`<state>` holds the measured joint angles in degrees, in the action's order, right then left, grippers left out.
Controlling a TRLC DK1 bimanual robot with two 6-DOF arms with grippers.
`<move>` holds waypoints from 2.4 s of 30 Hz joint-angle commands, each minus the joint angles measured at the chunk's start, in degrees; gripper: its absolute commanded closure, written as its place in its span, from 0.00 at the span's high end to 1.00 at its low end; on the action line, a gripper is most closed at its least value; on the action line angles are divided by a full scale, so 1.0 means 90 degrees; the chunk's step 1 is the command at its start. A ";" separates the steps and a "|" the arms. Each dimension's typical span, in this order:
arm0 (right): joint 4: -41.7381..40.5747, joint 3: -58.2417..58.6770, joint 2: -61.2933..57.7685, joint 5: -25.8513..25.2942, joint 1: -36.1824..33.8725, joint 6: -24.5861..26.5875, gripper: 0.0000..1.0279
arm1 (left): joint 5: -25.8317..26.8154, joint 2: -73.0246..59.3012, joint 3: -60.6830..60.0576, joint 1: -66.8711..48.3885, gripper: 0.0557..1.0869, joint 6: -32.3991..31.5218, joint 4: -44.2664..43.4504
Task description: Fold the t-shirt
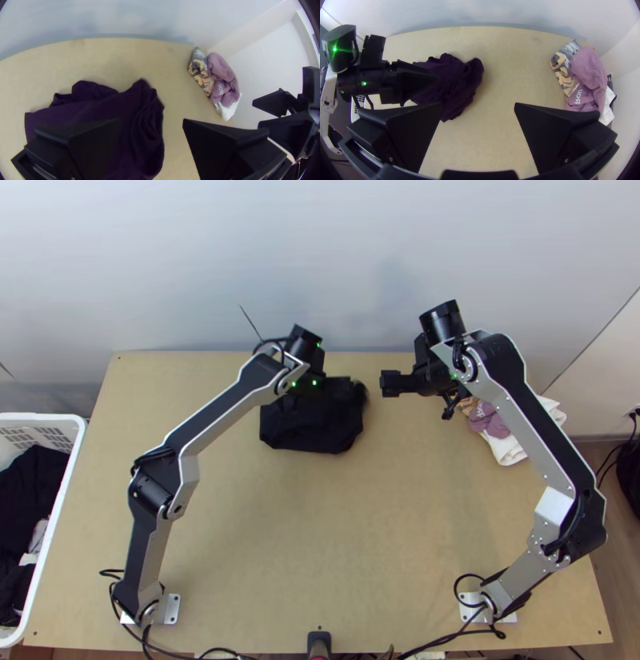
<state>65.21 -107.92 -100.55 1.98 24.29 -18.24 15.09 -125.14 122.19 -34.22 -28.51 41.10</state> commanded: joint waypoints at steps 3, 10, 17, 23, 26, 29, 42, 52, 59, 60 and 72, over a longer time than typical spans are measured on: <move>-0.0234 -0.0157 -0.0107 0.0005 0.0064 -0.0093 0.96 | 0.0110 0.0858 0.0671 0.0316 0.96 -0.0201 0.0238; -0.1523 0.0223 -0.0283 0.0005 0.0826 0.0005 0.96 | 0.0110 0.1698 0.0134 0.1263 0.96 -0.0113 0.0882; -0.1552 -0.0724 -0.1689 0.0102 0.1764 0.0015 0.96 | 0.0110 0.2586 -0.0911 0.2034 0.96 -0.0123 0.0853; -0.1552 -0.1515 -0.2822 0.0171 0.2164 -0.0005 0.96 | 0.0100 0.3387 -0.1868 0.2337 0.96 -0.0162 0.0687; -0.1542 -0.1417 -0.3251 0.0171 0.2252 -0.0014 0.96 | 0.0100 0.3748 -0.2327 0.2454 0.96 -0.0182 0.0550; -0.1464 -0.1329 -0.3593 0.0171 0.2340 -0.0014 0.96 | 0.0100 0.3983 -0.2708 0.2591 0.96 -0.0162 0.0501; -0.1386 -0.1281 -0.3076 0.0171 0.2281 -0.0014 0.96 | 0.0110 0.4647 -0.3860 0.3030 0.96 -0.0123 0.0218; -0.1035 -0.0734 -0.2128 -0.2192 0.2867 0.1890 0.96 | 0.0139 0.4911 -0.4104 0.3411 0.96 -0.0191 0.0218; -0.2607 0.1219 -0.1523 -0.3286 0.3678 0.3443 0.96 | 0.0139 0.5145 -0.4426 0.3470 0.96 -0.0269 0.0160; -0.2675 0.1317 -0.1523 -0.3325 0.3726 0.3570 0.96 | 0.0139 0.5174 -0.4475 0.3480 0.96 -0.0279 0.0140; -0.4296 0.2469 -0.1708 -0.3267 0.3814 0.4566 0.96 | 0.0149 0.5604 -0.5149 0.3675 0.96 -0.0494 -0.0270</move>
<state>34.11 -91.29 -115.39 -26.65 57.93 17.08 16.34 -76.90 79.31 -2.11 -32.12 40.91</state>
